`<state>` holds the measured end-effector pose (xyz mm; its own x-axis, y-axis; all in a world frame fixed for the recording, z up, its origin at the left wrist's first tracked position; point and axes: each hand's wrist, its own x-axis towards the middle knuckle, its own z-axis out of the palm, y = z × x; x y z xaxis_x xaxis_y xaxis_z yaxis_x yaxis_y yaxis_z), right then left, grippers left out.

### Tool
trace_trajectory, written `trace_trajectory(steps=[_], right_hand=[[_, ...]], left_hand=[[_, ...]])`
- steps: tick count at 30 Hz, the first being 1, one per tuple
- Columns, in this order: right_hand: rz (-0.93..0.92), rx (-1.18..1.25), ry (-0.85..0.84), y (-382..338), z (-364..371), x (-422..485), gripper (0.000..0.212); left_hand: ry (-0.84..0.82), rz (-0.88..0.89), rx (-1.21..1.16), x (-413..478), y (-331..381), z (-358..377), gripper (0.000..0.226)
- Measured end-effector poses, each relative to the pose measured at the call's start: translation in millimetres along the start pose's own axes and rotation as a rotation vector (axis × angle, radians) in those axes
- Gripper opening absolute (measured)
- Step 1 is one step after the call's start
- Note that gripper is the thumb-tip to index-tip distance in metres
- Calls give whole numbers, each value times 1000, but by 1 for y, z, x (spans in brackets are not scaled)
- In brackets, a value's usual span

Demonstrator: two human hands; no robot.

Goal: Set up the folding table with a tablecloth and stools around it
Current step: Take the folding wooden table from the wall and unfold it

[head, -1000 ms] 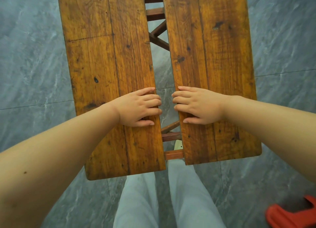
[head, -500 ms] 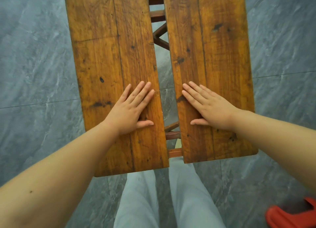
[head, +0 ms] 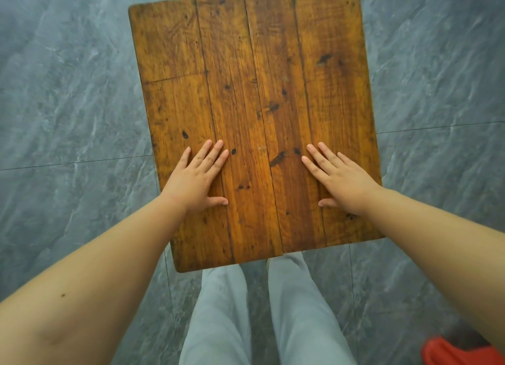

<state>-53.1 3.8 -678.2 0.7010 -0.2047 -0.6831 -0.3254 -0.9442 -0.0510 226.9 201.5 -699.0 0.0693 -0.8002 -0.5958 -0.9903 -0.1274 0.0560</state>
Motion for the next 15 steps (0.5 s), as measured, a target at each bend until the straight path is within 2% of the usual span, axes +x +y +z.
trace_trajectory(steps=[2,4,8,11,13,15], right_hand=[[-12,25,22,1,-2,-2,104],[39,95,84,2,-4,-4,103],[487,433,251,4,0,-7,117],[784,723,239,4,15,-10,129],[890,870,201,4,23,-15,132],[908,955,197,4,32,-21,131]], left_hand=[[11,-29,-31,-3,2,2,111],[44,-137,-140,-10,6,5,117],[154,-547,-502,-33,21,20,128],[141,-825,-725,-48,35,34,134],[137,-934,-862,-53,44,40,134],[164,-986,-994,-53,49,43,133]])
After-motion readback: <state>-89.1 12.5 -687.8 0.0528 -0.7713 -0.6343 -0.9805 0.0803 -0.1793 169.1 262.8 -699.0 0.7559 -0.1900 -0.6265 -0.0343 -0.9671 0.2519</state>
